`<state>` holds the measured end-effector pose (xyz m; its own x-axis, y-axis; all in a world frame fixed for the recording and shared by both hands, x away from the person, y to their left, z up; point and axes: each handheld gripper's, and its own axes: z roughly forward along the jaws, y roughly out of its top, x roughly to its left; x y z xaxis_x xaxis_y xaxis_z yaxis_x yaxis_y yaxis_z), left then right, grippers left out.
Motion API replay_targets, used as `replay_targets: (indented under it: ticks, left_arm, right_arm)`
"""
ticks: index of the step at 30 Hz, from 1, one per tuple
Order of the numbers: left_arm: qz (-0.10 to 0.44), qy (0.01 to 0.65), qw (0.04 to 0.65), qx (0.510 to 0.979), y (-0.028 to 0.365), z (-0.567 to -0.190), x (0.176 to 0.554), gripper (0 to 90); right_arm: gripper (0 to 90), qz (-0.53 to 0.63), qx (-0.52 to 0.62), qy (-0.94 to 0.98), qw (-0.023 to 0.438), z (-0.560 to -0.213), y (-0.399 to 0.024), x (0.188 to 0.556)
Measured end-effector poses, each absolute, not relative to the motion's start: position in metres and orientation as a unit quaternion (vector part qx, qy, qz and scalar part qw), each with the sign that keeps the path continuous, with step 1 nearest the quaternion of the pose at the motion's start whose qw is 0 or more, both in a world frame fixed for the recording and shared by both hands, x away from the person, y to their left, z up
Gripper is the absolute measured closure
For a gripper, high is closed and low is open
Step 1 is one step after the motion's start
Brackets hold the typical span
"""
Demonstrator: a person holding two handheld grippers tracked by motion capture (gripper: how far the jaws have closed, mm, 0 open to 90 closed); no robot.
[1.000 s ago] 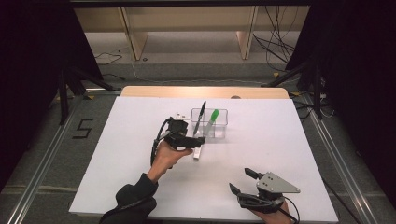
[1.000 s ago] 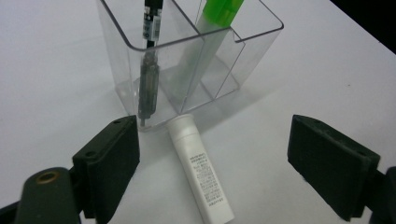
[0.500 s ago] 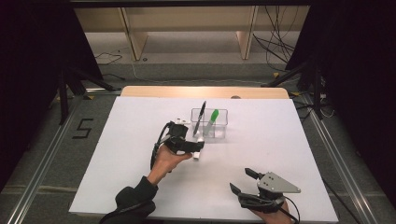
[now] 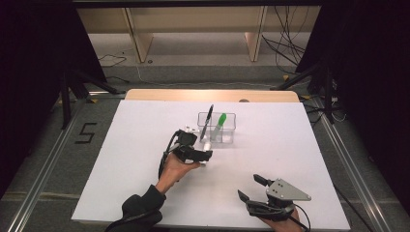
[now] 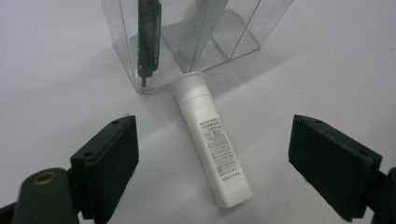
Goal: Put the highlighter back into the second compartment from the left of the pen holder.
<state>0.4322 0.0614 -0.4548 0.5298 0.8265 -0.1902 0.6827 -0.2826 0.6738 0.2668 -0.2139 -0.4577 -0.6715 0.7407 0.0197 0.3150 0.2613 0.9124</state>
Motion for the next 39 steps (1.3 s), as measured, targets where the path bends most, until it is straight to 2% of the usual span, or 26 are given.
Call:
replay_targets:
  ticks: [32, 39]
  left_arm:
    - [0.095, 0.464, 0.349, 0.809, 0.038, -0.468, 0.433, 16.0]
    - [0.106, 0.472, 0.341, 0.806, 0.037, -0.472, 0.432, 22.2]
  right_arm:
    - [27.1, 0.497, 0.352, 0.764, 0.213, -0.46, -0.218, 0.267]
    - [27.1, 0.499, 0.353, 0.762, 0.213, -0.459, -0.218, 0.268]
